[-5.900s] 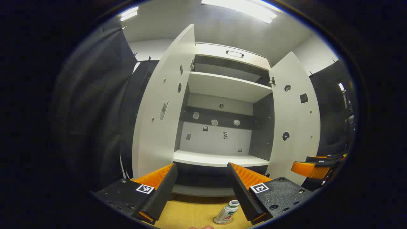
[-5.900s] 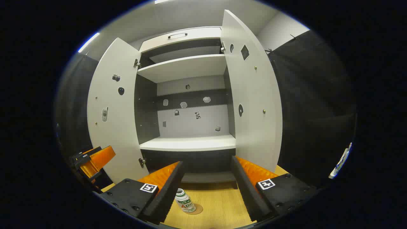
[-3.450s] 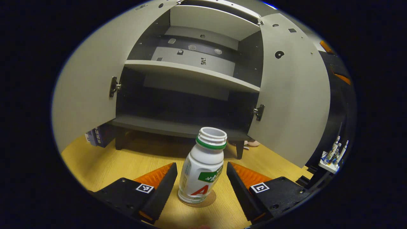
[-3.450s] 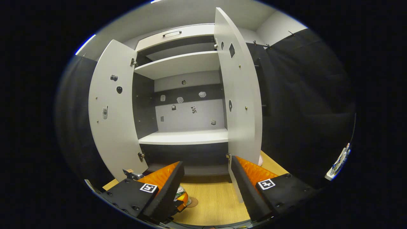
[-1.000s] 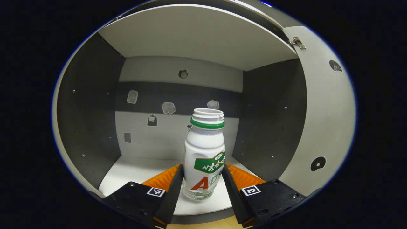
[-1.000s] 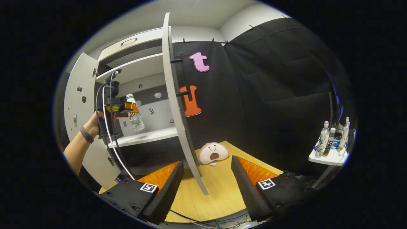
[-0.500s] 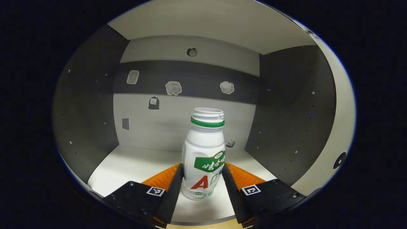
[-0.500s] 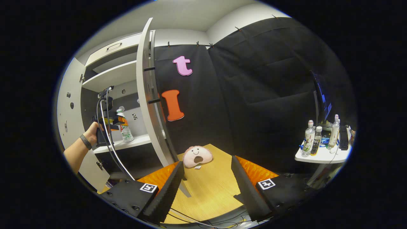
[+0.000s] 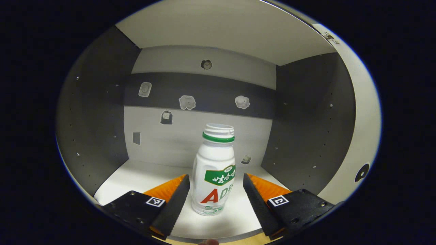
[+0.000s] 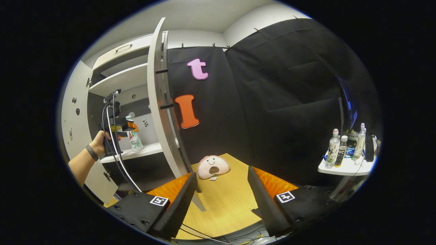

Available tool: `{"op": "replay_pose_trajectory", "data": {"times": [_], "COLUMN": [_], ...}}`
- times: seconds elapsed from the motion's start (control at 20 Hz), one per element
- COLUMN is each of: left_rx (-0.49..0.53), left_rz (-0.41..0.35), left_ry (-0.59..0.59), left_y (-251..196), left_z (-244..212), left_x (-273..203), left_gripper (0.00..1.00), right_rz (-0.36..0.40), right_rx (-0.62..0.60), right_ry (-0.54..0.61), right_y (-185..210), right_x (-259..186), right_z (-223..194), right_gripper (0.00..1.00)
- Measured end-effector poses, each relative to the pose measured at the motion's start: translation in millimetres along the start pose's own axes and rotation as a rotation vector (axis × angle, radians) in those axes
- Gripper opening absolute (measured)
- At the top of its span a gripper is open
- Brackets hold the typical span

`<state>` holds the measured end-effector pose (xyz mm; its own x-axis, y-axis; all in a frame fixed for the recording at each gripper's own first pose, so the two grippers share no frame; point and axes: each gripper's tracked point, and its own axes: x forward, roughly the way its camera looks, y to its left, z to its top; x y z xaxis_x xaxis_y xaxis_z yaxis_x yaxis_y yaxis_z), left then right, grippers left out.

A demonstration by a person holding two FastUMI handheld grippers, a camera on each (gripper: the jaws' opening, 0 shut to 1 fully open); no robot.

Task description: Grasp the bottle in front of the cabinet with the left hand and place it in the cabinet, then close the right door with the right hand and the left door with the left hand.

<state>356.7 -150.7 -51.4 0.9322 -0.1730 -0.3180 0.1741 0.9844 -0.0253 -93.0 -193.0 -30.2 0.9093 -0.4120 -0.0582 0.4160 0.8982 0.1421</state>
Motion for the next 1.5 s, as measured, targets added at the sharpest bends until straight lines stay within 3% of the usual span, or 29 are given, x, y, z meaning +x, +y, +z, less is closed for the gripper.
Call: {"op": "replay_pose_trajectory", "data": {"times": [0.4,0.7,1.05,1.25,1.5], "left_rx": [-0.034,-0.049,-0.017,-0.041,-0.016], "left_rz": [-0.029,-0.035,0.079,0.124,0.233], "left_ry": [-0.189,-0.255,-0.266,-0.255,-0.251], "left_y": [0.3,14.0,59.6,77.8,101.7], "left_z": [53.5,56.7,4.8,-34.0,-74.5], "left_x": [-84.1,-175.8,-267.2,-306.6,-345.6], "left_gripper": [0.95,0.95,0.95,0.95,0.95], "right_rz": [0.046,0.152,0.285,0.339,0.381], "right_rx": [-0.016,-0.035,-0.058,-0.075,-0.093], "right_ry": [0.016,0.043,0.039,0.036,0.051], "right_y": [14.7,50.0,90.9,111.0,129.9], "right_x": [0.2,2.2,-4.8,-7.8,-11.3], "right_z": [-1.5,-9.7,-11.8,-11.7,-20.1], "right_gripper": [0.98,0.98,0.98,0.98,0.98]}}
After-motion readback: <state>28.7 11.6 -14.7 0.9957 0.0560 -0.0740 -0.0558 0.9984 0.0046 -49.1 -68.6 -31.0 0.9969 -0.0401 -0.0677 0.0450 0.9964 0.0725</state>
